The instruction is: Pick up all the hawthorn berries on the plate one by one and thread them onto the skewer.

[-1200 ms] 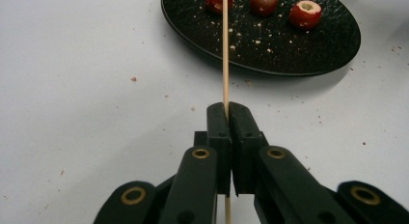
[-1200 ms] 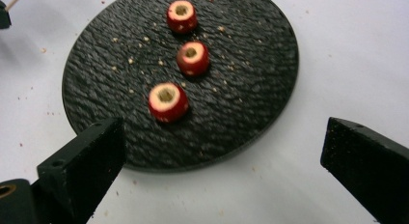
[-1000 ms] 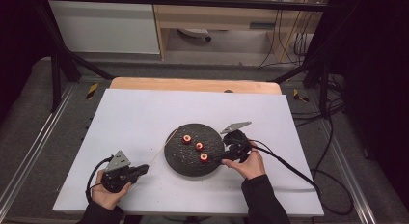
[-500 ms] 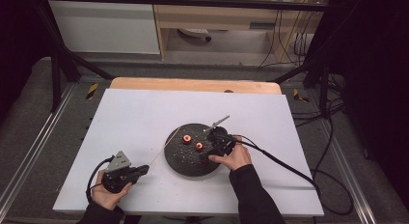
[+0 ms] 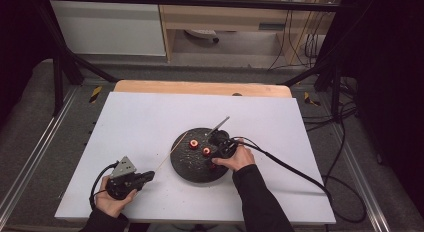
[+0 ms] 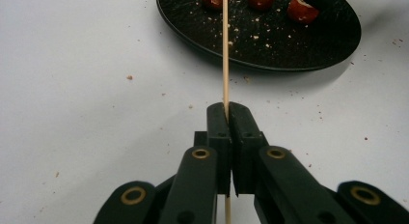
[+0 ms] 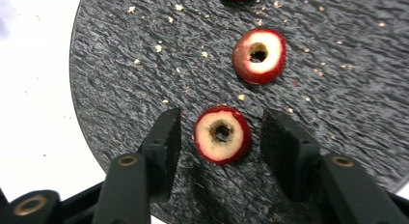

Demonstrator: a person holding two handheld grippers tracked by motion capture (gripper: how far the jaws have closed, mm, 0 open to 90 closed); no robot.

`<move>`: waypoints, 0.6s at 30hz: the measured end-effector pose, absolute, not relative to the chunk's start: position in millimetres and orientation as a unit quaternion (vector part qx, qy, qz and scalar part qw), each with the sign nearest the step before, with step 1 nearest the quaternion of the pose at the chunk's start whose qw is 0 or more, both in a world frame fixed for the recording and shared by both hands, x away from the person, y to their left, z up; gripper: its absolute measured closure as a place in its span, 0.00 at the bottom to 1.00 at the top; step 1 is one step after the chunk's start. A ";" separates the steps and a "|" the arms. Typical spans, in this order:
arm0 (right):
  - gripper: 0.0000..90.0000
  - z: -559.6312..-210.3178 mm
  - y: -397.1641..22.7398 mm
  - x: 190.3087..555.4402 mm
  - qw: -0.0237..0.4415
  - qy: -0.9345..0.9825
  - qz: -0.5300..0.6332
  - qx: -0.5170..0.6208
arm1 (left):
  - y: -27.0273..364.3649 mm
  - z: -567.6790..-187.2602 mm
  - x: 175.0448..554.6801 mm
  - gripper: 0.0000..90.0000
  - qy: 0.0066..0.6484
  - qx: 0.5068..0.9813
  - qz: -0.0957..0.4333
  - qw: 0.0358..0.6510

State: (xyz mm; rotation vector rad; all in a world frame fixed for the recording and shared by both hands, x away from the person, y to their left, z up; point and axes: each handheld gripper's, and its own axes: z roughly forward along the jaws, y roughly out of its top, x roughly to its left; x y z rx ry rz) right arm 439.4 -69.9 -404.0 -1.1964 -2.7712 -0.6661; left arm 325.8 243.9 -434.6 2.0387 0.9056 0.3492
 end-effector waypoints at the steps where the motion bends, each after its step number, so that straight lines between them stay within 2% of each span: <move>1: 0.58 -404.3 -69.9 440.2 0.027 -0.899 -0.210 -0.383 | 243.9 -434.6 325.9 0.97 0.363 0.816 0.140 0.428; 8: 0.65 -406.7 -68.1 443.2 0.034 -0.900 -0.201 -0.385 | 243.5 -434.8 326.1 0.97 0.362 0.817 0.140 0.426; 18: 0.67 -408.7 -68.0 447.4 0.042 -0.899 -0.191 -0.391 | 242.7 -434.9 326.1 0.97 0.360 0.819 0.140 0.425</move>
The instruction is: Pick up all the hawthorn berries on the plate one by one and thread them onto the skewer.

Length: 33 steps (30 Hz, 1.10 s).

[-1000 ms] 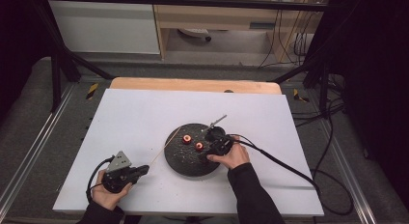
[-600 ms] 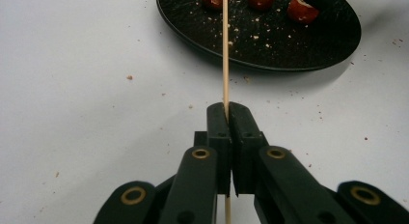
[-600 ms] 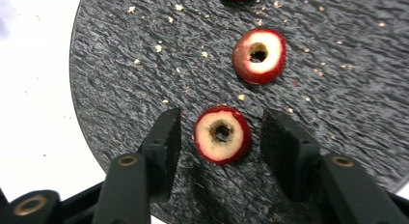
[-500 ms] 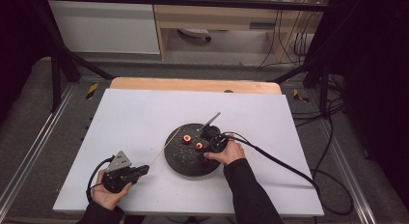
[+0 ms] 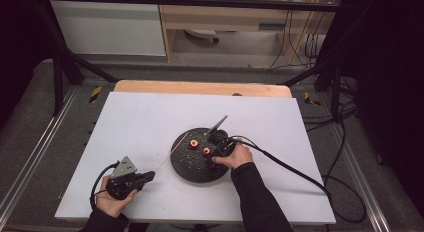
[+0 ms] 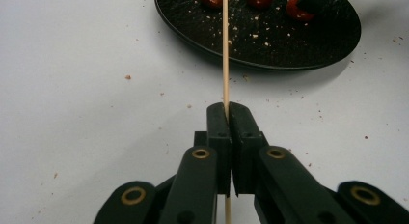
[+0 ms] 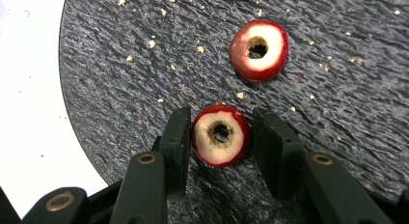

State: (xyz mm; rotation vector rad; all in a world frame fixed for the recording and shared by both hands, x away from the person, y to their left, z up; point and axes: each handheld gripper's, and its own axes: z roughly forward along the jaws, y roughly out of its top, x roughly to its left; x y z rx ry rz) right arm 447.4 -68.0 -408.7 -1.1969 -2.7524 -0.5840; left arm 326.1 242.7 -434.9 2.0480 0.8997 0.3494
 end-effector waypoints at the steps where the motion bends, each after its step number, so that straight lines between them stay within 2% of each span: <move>1: 0.67 -408.6 -68.0 447.5 0.042 -0.899 -0.190 -0.392 | 242.5 -434.9 326.1 0.97 0.359 0.819 0.140 0.424; 6: 0.67 -401.9 -69.8 444.6 0.045 -0.893 -0.206 -0.398 | 242.2 -434.3 325.4 0.97 0.359 0.819 0.142 0.426; 20: 0.68 -371.9 -94.8 428.6 0.012 -0.853 -0.321 -0.411 | 239.1 -433.9 323.8 0.97 0.356 0.819 0.144 0.427; 33: 0.68 -379.9 -115.4 410.8 0.003 -0.765 -0.478 -0.432 | 235.2 -433.8 322.0 0.97 0.354 0.817 0.147 0.431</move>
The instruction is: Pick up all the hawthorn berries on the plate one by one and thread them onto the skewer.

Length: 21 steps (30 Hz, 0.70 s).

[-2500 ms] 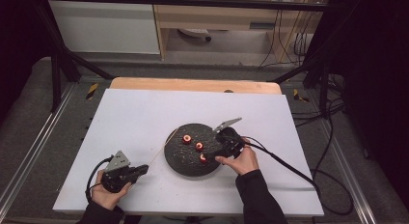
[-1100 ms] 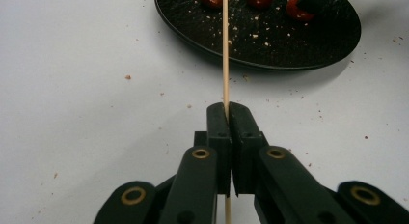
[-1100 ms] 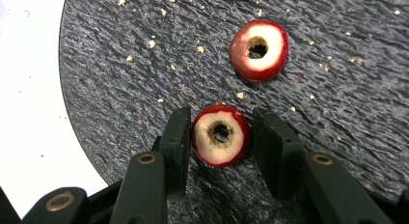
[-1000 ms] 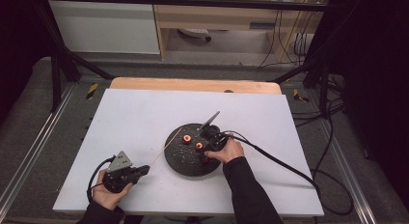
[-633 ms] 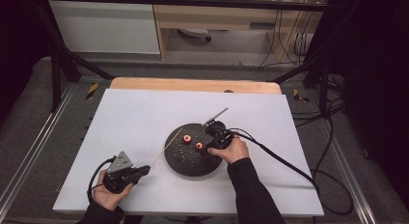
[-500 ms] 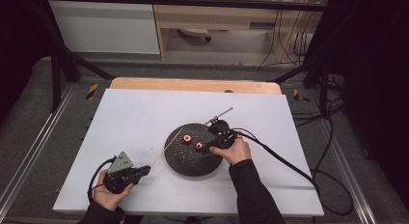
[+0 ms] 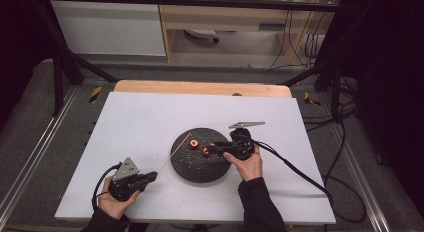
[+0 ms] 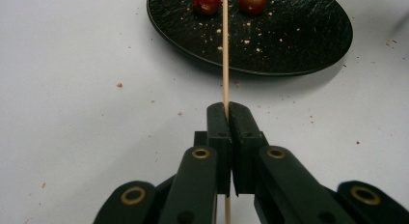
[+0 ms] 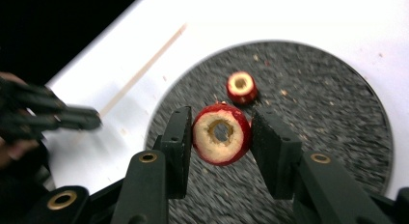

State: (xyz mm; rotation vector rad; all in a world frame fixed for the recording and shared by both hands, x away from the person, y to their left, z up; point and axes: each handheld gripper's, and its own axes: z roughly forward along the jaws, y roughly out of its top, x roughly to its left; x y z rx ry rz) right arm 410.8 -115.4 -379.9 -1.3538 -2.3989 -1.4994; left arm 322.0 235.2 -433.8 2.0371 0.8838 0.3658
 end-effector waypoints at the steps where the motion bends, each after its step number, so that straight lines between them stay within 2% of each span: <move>1: 0.68 -379.9 -115.4 410.8 0.003 -0.765 -0.478 -0.432 | 234.7 -433.9 321.9 0.97 0.354 0.817 0.147 0.431; 6: 0.68 -387.2 -117.0 401.6 0.001 -0.716 -0.545 -0.436 | 232.8 -433.9 320.9 0.97 0.354 0.815 0.148 0.434; 21: 0.68 -402.5 -111.6 396.2 -0.019 -0.623 -0.637 -0.453 | 227.0 -434.5 317.1 0.97 0.359 0.804 0.145 0.452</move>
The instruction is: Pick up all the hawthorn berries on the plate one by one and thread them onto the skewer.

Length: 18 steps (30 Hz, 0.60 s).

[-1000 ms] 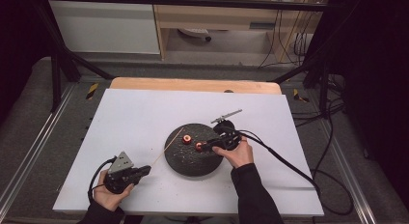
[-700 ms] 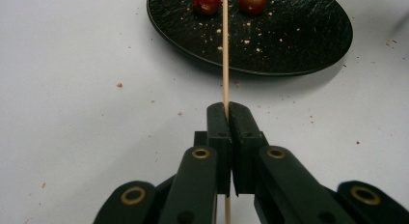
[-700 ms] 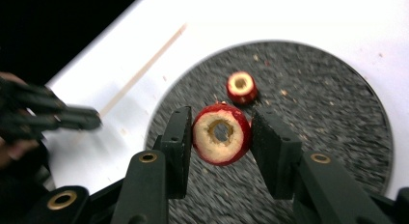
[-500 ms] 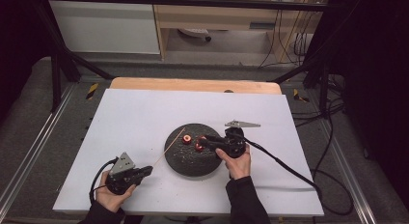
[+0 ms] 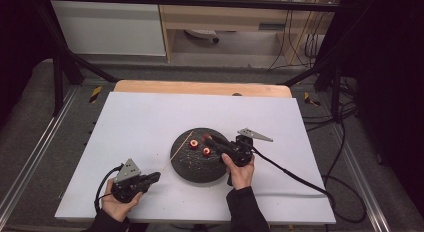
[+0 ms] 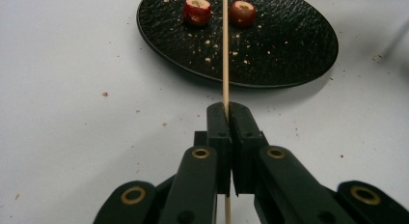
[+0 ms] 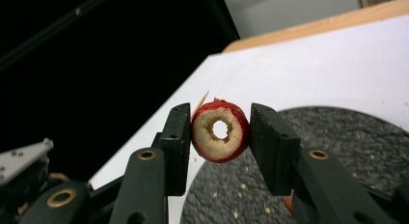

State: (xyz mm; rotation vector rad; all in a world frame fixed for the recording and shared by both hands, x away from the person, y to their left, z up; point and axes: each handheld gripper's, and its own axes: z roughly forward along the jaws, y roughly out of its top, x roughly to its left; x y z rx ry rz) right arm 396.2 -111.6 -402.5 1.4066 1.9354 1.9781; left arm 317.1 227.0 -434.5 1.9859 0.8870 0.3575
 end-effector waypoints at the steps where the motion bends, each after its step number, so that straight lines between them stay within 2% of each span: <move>1: 0.68 -402.8 -111.2 396.0 0.021 0.618 0.642 0.454 | 226.4 -434.6 316.9 0.97 0.359 0.803 0.145 0.453; 10: 0.68 -404.8 -106.3 396.5 0.036 0.564 0.687 0.457 | 220.8 -436.0 314.8 0.97 0.366 0.792 0.138 0.469; 18: 0.68 -406.6 -103.5 400.0 0.031 0.518 0.715 0.469 | 216.5 -436.3 310.9 0.97 0.367 0.783 0.139 0.482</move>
